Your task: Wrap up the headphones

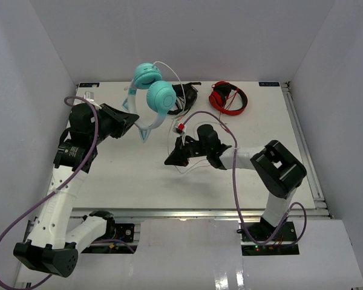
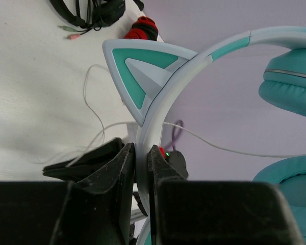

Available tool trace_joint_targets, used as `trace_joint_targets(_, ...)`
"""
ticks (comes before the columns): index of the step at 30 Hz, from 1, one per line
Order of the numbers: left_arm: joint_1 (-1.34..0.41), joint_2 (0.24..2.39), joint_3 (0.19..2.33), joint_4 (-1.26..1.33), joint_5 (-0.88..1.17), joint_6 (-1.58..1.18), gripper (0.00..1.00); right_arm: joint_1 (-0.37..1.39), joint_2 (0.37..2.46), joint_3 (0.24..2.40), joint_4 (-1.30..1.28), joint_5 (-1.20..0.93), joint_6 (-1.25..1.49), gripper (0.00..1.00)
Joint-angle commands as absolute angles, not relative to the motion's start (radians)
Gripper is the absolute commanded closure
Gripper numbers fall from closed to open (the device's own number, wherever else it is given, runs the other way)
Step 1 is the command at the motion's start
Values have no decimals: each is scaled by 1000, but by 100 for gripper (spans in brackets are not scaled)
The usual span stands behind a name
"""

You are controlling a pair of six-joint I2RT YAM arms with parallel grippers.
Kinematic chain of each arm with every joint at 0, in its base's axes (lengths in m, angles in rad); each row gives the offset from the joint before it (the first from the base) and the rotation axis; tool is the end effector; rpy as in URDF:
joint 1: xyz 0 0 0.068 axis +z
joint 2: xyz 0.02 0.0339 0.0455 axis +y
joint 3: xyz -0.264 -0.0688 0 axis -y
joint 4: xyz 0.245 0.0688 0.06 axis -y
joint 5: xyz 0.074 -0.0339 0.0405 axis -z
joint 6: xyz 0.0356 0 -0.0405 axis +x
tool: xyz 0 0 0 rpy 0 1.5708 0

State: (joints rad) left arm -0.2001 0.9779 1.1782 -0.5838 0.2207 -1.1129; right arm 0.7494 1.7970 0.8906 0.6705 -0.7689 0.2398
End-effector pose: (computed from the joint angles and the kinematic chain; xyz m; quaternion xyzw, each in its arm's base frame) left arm 0.1959 -0.0477 0.3993 -0.3078 0.7667 -0.4117 0.3847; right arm 0.2572 0.2731 0.1916 -0.4082 0.6461 0.5316 0.3652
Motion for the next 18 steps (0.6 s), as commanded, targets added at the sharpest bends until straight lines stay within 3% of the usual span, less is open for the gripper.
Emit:
trace_joint_targets(1,-198,959,1191,-526,60,-1177,100,753,1568,903,399,-677,-101,92)
trace_joint_targets(9,-195,1042,1145,-482,-187,-1150,100,750,1383,1011,-253,-243,-563,92)
trace_joint_targets(13,-196,1066,1127,-486,-262,-1046,100,747,1304,1001,-367,139,-722,92)
trace_joint_targets(18,-197,1066,1087,-478,-338,-811,100,646,1174,1031,-356,352,-895,92)
